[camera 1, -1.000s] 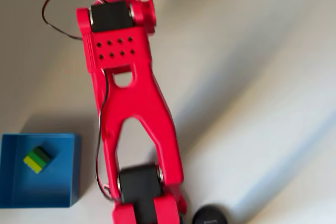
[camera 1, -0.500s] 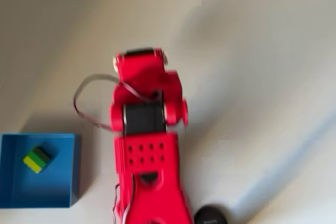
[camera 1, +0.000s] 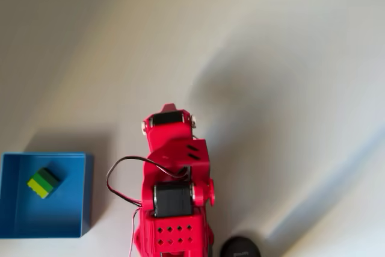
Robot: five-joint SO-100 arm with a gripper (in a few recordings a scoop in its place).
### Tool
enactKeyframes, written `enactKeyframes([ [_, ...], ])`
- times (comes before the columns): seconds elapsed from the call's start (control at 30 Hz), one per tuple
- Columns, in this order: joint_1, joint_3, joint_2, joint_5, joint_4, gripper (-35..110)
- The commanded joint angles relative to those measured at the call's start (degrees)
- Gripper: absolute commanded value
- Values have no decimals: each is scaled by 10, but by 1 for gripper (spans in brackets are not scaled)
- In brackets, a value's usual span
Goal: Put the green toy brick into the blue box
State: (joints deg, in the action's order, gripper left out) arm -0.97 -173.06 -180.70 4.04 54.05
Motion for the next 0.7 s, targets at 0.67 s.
enactKeyframes([
  [0.67,-17,-48,-60,6,-9,0],
])
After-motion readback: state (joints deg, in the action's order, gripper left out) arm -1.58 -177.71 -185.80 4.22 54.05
